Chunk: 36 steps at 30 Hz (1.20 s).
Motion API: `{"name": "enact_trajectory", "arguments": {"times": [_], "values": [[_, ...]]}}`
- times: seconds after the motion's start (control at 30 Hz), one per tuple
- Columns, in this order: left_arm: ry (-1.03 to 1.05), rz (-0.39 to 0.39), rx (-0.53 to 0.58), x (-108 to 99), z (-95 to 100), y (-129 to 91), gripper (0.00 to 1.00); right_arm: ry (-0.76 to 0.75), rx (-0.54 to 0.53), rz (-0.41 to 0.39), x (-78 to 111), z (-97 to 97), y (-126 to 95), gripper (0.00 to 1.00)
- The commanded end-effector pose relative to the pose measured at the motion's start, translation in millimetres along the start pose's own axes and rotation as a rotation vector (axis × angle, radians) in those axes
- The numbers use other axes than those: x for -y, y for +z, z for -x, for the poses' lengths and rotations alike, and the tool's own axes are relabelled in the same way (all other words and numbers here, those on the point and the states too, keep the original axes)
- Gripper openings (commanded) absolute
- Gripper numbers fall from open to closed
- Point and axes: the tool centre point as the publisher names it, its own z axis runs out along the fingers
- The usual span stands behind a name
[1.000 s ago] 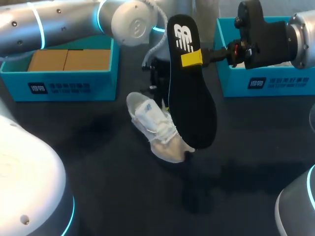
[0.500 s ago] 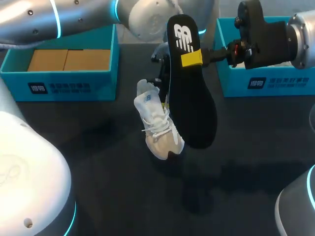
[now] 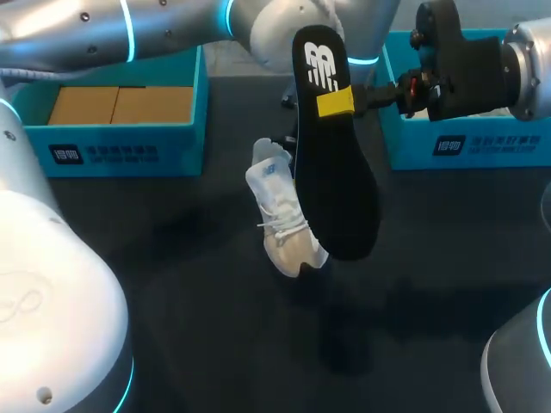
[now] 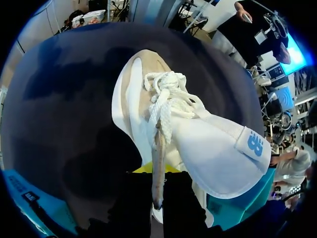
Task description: Take the shoe out of the shoebox, open the shoe tongue, remove and reinsert the insole, then place the shoe into the shoebox
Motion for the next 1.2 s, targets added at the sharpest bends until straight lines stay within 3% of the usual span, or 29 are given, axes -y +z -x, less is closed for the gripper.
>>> {"name": "enact_trajectory", "arguments": {"times": [0.03, 0.33, 0.9, 0.93, 1.03, 1.13, 1.17, 1.2], "values": [[0.022, -0.006, -0.034, -3.4, 11.7, 3.3, 0.00, 0.001, 0.001, -0.002, -1.0, 1.2, 2.9, 0.00], [0.065, 0.002, -0.070, 2.4, 19.5, 16.6, 0.00, 0.001, 0.001, -0.002, -1.0, 1.2, 2.9, 0.00], [0.073, -0.056, -0.116, 11.2, 35.8, 42.6, 0.00, 0.001, 0.001, -0.002, -1.0, 1.2, 2.9, 0.00], [0.070, -0.057, -0.117, 11.6, 36.4, 43.3, 0.04, 0.001, 0.001, -0.002, -1.0, 1.2, 2.9, 0.00], [0.060, -0.063, -0.119, 12.9, 37.3, 45.1, 0.35, 0.001, 0.001, -0.002, -1.0, 1.2, 2.9, 0.00], [0.052, -0.066, -0.116, 14.4, 37.1, 44.9, 0.44, 0.001, 0.001, -0.002, -1.0, 1.2, 2.9, 0.00], [0.046, -0.064, -0.111, 15.0, 36.8, 44.3, 0.57, 0.001, 0.001, -0.002, -1.0, 1.2, 2.9, 0.00], [0.041, -0.065, -0.105, 15.6, 36.3, 43.3, 0.79, 0.001, 0.001, -0.002, -1.0, 1.2, 2.9, 0.00]]}}
